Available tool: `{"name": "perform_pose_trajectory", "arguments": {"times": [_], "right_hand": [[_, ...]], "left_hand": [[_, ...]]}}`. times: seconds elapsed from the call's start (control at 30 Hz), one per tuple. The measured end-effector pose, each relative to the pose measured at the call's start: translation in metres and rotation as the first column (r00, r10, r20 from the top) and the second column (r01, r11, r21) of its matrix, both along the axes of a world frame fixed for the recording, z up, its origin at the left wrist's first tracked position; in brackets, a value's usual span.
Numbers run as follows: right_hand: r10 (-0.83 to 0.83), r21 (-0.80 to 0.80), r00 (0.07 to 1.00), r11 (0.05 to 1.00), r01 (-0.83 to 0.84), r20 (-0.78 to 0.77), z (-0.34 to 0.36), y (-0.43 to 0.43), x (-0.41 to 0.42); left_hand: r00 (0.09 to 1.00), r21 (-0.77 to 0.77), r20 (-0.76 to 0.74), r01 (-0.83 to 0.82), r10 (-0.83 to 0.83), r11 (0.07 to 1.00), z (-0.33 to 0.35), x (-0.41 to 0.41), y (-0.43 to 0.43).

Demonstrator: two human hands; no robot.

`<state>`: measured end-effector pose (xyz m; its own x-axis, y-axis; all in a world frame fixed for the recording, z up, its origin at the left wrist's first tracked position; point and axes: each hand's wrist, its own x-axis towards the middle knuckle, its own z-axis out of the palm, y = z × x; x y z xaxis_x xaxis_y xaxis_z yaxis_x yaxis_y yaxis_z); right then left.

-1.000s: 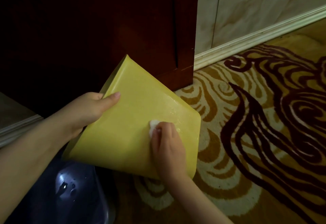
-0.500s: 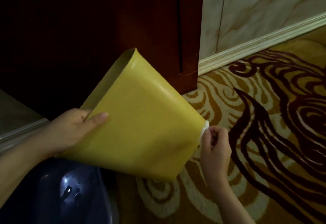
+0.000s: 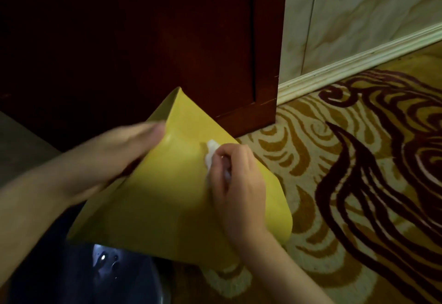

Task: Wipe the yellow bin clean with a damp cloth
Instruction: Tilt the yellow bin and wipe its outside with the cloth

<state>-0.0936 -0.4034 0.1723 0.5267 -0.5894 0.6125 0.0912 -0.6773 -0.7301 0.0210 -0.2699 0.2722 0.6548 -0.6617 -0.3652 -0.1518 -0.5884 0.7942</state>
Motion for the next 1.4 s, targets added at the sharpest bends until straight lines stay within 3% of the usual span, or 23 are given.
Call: {"name": "perform_pose_trajectory", "arguments": {"times": [0.17,0.43,0.97,1.07,1.2,1.3,1.4], "right_hand": [[-0.001,-0.024,1.0,1.0,0.001,0.025,-0.003,0.014,-0.003],[-0.032,-0.033,0.999,0.999,0.031,-0.028,-0.033,0.002,-0.021],[-0.258,0.091,0.92,0.951,0.296,-0.296,-0.074,-0.046,-0.032],[-0.218,0.12,0.952,0.961,0.247,-0.216,-0.039,-0.032,-0.02],[0.017,0.108,0.997,0.994,-0.009,-0.069,0.017,0.01,0.009],[0.14,-0.05,0.984,0.988,-0.147,-0.112,0.041,0.04,0.027],[0.073,-0.195,0.987,0.976,-0.101,-0.142,0.029,0.04,0.034]], "left_hand": [[0.989,0.009,0.028,-0.147,0.146,0.989,0.015,-0.017,-0.06],[0.951,0.025,0.091,-0.298,0.295,0.954,0.017,-0.018,-0.069],[0.916,-0.369,-0.001,-0.373,0.401,0.851,-0.036,-0.028,0.002],[0.931,-0.382,-0.021,-0.346,0.366,0.857,-0.042,-0.033,0.01],[0.95,-0.401,-0.018,-0.292,0.312,0.868,-0.044,-0.038,0.017],[0.96,-0.428,-0.025,-0.263,0.279,0.865,-0.042,-0.04,0.017],[0.941,-0.438,-0.037,-0.319,0.337,0.841,-0.044,-0.034,0.016]]}}
